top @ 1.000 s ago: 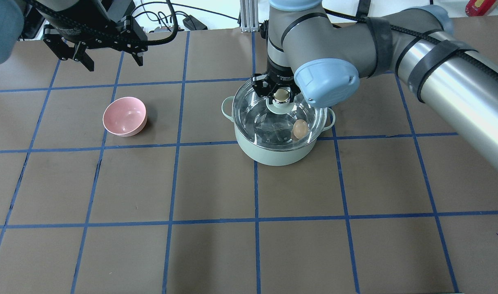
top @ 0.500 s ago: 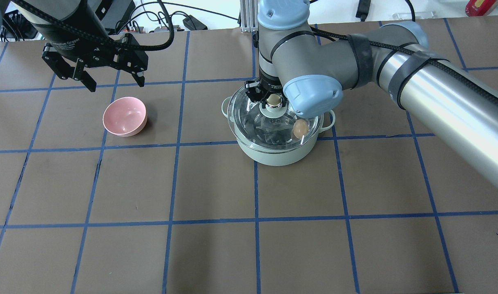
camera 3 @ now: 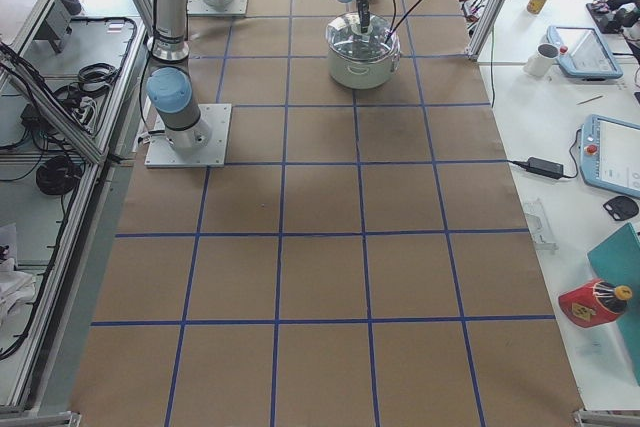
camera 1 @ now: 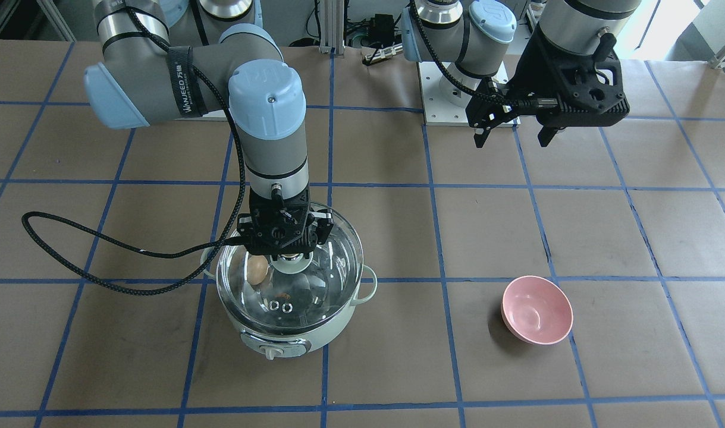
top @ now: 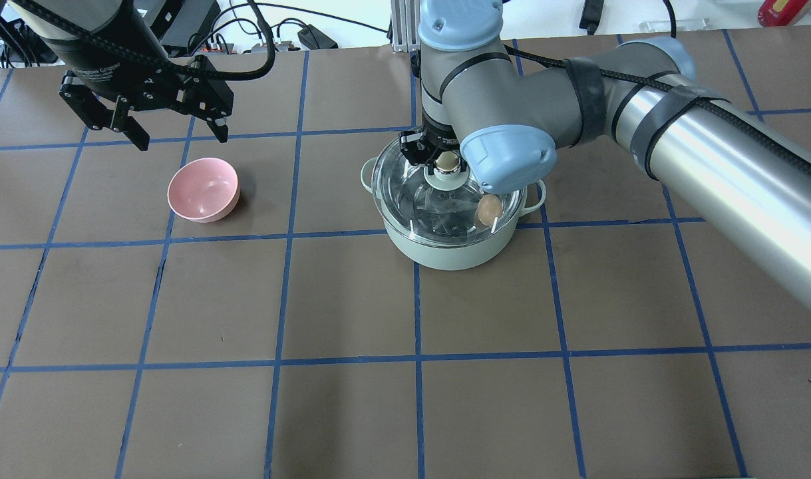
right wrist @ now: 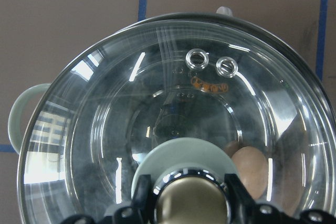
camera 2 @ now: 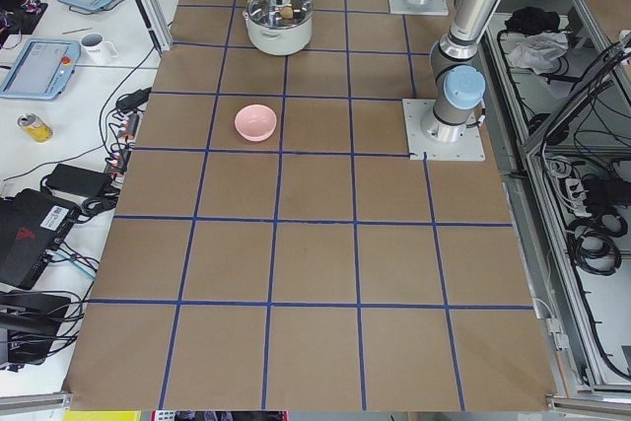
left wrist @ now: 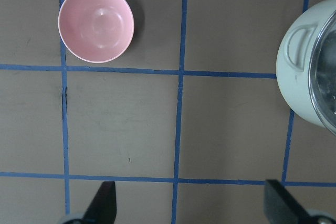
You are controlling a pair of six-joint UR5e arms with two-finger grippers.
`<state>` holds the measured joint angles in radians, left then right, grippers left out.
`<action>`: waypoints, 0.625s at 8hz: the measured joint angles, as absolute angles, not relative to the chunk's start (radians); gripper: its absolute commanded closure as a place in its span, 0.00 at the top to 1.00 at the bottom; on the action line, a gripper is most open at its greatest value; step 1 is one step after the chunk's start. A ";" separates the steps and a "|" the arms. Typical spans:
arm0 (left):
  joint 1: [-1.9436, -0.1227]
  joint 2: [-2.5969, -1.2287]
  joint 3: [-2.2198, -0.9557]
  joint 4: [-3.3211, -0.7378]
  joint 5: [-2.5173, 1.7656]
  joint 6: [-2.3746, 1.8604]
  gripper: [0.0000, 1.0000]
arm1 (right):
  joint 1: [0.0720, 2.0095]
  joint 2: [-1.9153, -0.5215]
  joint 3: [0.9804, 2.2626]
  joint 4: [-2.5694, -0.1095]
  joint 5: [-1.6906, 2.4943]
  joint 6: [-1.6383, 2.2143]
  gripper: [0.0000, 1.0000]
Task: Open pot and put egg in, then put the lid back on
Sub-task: 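Lower the glass lid onto the pot and open the right gripper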
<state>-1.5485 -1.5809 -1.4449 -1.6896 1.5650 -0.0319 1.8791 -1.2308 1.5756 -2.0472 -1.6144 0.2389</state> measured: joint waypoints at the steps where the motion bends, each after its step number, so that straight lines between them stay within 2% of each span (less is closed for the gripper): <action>1: -1.548 -1.581 -1.445 -1.690 1.570 -0.031 1.00 | 1.879 -1.230 1.575 -2.048 -1.621 0.233 0.00; 5: -1.548 -1.582 -1.446 -1.692 1.581 -0.027 1.00 | 1.876 -1.228 1.575 -2.048 -1.628 0.219 0.00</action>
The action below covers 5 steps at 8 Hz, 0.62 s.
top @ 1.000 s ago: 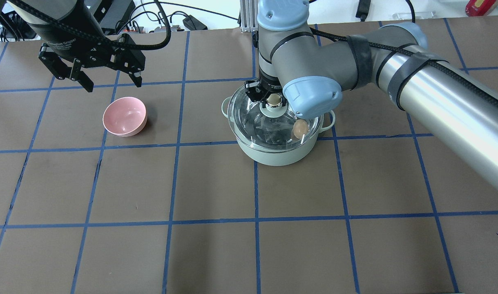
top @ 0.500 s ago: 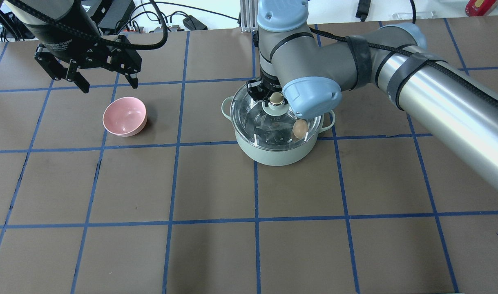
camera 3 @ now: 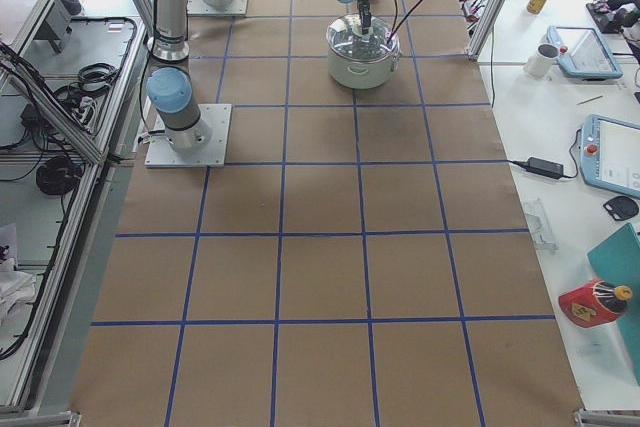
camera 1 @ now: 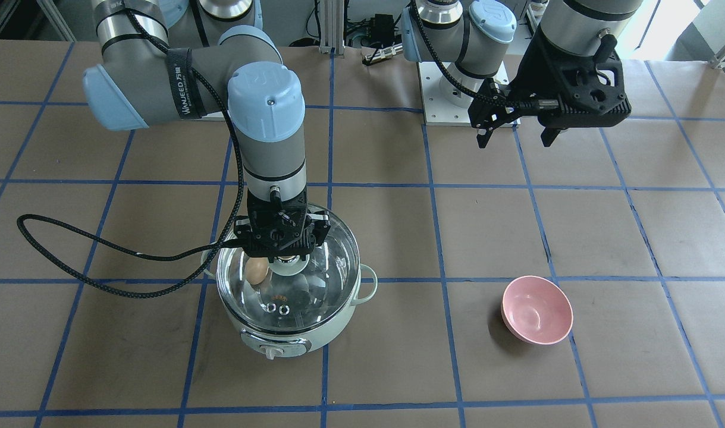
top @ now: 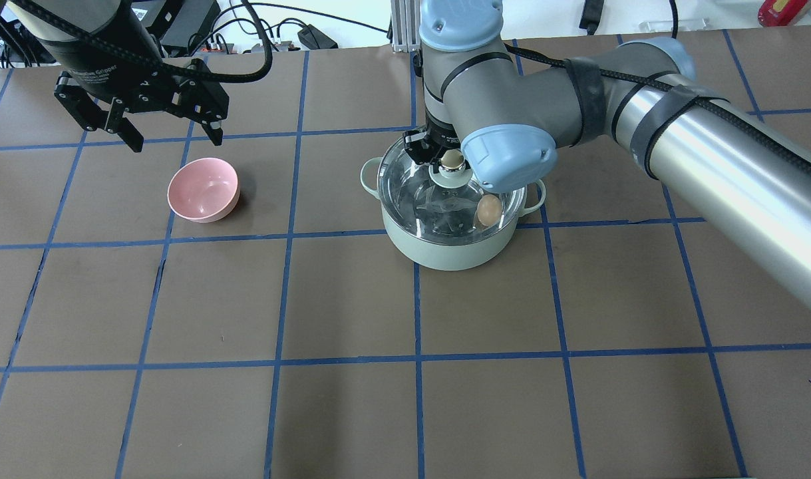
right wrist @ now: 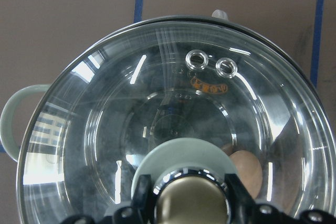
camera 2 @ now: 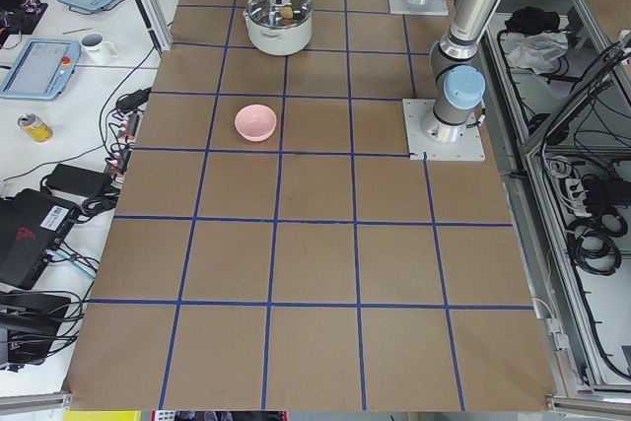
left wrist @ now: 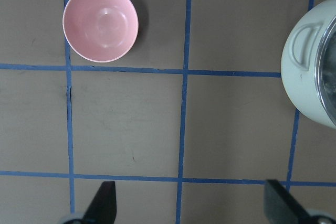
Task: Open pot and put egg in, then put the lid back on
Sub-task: 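Lower the glass lid onto the pot and open the right gripper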
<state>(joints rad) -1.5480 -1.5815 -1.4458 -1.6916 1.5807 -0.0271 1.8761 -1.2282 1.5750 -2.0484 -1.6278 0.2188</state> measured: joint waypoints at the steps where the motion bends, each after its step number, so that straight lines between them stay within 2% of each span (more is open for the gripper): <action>1: -1.550 -1.582 -1.446 -1.692 1.586 -0.026 1.00 | 1.876 -1.228 1.575 -2.049 -1.627 0.220 0.00; 5: -1.549 -1.585 -1.447 -1.692 1.592 -0.025 1.00 | 1.876 -1.227 1.576 -2.071 -1.624 0.216 0.00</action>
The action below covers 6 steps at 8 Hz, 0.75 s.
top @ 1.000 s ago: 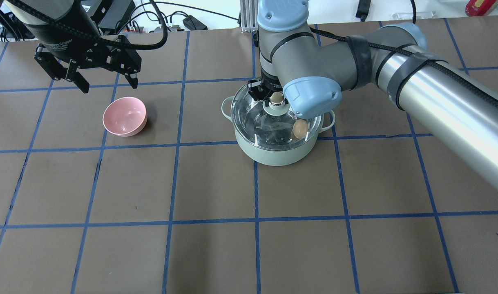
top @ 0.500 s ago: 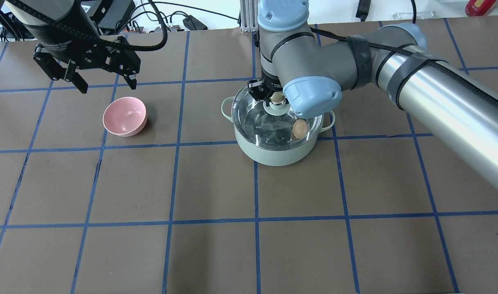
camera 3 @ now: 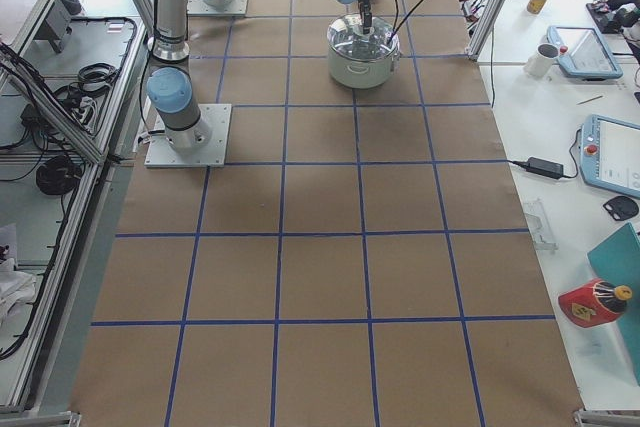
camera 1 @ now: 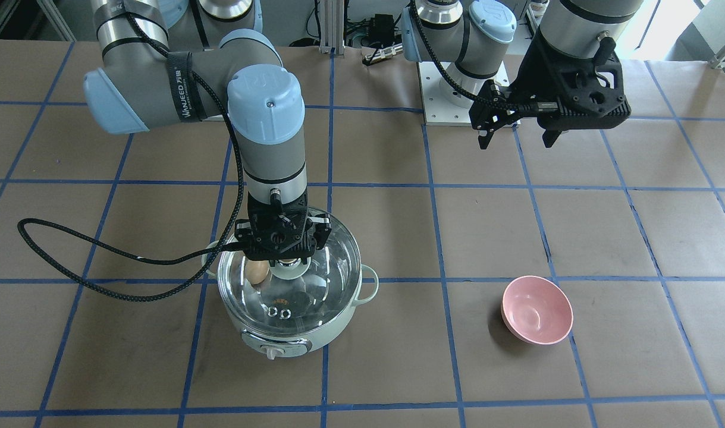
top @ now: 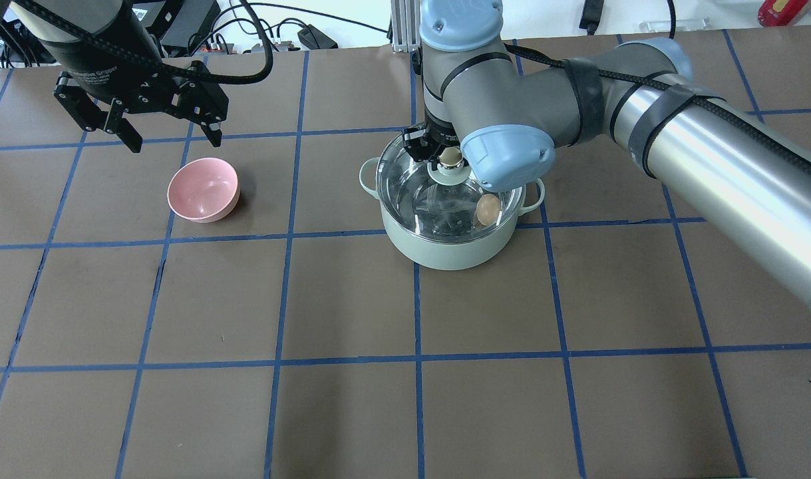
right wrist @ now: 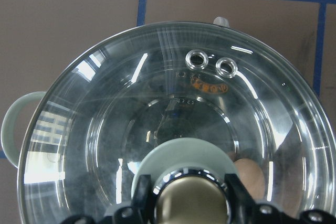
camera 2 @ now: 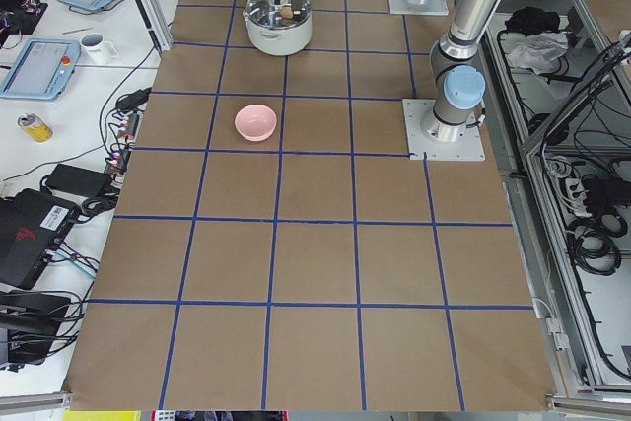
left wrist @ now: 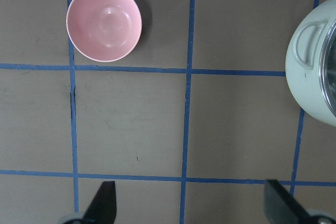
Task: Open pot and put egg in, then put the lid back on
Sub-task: 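Lower the glass lid onto the pot and open the right gripper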
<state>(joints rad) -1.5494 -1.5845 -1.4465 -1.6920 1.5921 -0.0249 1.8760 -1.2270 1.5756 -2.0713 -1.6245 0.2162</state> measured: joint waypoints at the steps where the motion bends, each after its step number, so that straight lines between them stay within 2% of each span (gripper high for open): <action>1: -1.549 -1.585 -1.447 -1.692 1.592 -0.025 1.00 | 1.875 -1.227 1.576 -2.077 -1.624 0.210 0.00; 2: -1.548 -1.585 -1.447 -1.692 1.592 -0.025 1.00 | 1.874 -1.227 1.575 -2.081 -1.624 0.206 0.00; 4: -1.548 -1.585 -1.447 -1.692 1.591 -0.025 1.00 | 1.873 -1.227 1.575 -2.088 -1.625 0.202 0.99; 6: -1.548 -1.585 -1.447 -1.691 1.592 -0.025 1.00 | 1.873 -1.228 1.576 -2.087 -1.629 0.201 1.00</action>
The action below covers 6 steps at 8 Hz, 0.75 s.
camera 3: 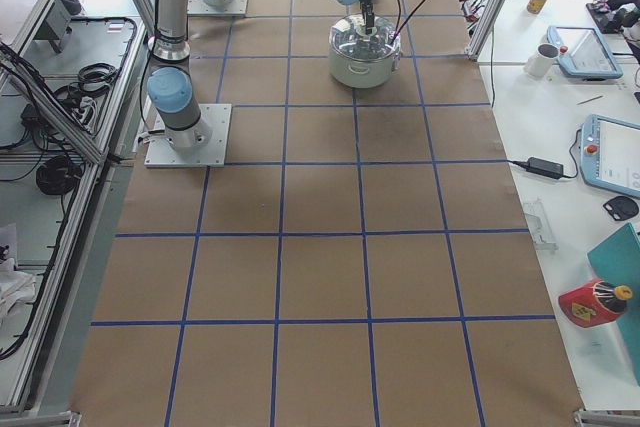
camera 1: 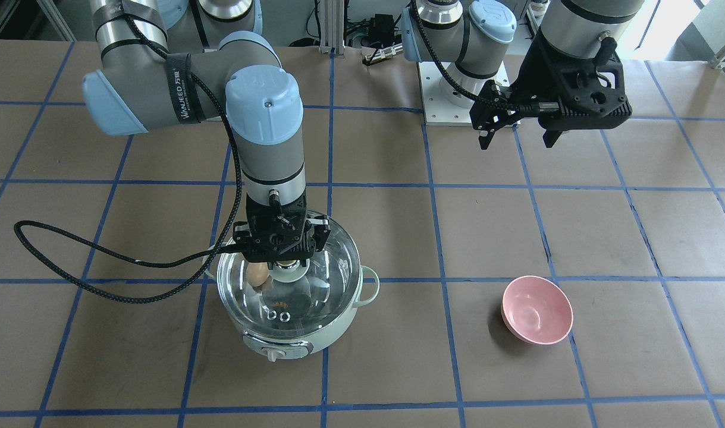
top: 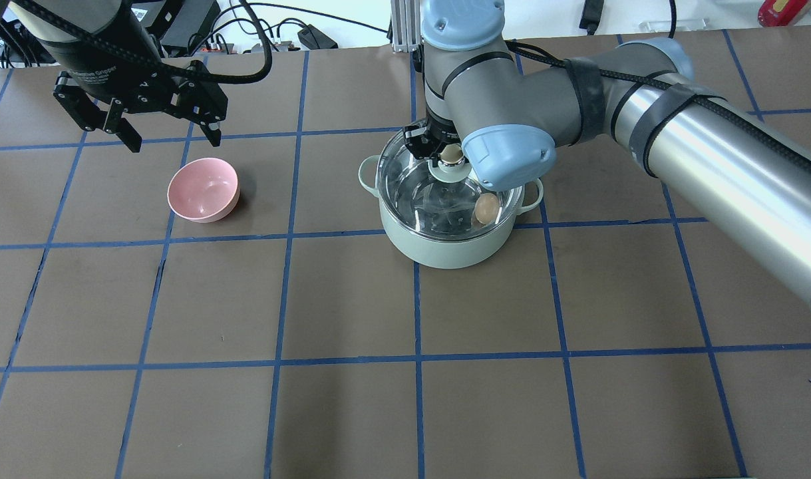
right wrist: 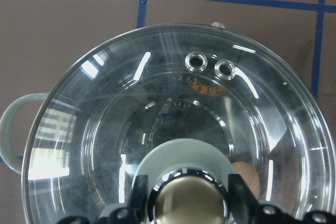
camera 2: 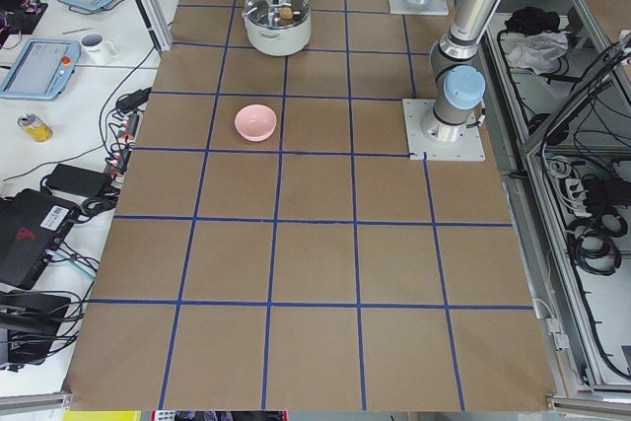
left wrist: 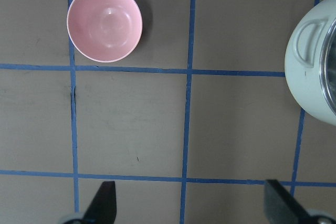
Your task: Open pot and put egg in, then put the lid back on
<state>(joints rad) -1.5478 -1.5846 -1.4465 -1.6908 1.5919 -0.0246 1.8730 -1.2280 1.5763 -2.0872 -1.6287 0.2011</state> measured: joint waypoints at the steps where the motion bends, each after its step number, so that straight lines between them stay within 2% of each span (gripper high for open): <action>1: -1.548 -1.585 -1.447 -1.690 1.592 -0.025 1.00 | 1.872 -1.229 1.577 -2.085 -1.630 0.201 1.00; 3: -1.548 -1.585 -1.447 -1.689 1.592 -0.025 1.00 | 1.870 -1.241 1.576 -2.076 -1.629 0.207 1.00; 6: -1.548 -1.585 -1.447 -1.688 1.592 -0.025 1.00 | 1.814 -1.340 1.571 -1.971 -1.634 0.204 1.00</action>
<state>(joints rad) -1.5482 -1.5846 -1.4465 -1.6878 1.5923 -0.0251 1.8139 -1.3401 1.5706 -1.9710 -1.6336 0.2043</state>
